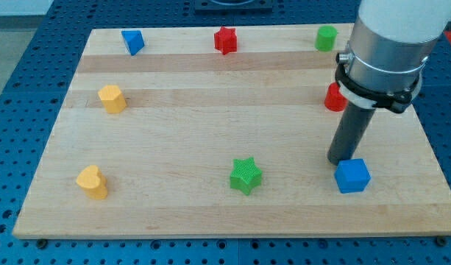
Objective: Move your arm to the center left
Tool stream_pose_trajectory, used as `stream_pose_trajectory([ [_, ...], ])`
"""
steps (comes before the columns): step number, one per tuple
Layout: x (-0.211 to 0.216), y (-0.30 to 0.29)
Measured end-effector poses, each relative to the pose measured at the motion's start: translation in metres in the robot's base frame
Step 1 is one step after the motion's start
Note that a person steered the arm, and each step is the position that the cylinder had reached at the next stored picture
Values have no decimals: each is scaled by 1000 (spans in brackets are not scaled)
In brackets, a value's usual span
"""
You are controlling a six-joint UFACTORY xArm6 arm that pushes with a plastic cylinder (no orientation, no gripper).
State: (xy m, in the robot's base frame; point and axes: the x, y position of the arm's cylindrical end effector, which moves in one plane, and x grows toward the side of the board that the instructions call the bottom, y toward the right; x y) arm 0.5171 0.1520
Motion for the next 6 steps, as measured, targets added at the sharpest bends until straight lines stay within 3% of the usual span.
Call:
stream_pose_trajectory([
  [3, -3, -41],
  [6, -23, -191],
])
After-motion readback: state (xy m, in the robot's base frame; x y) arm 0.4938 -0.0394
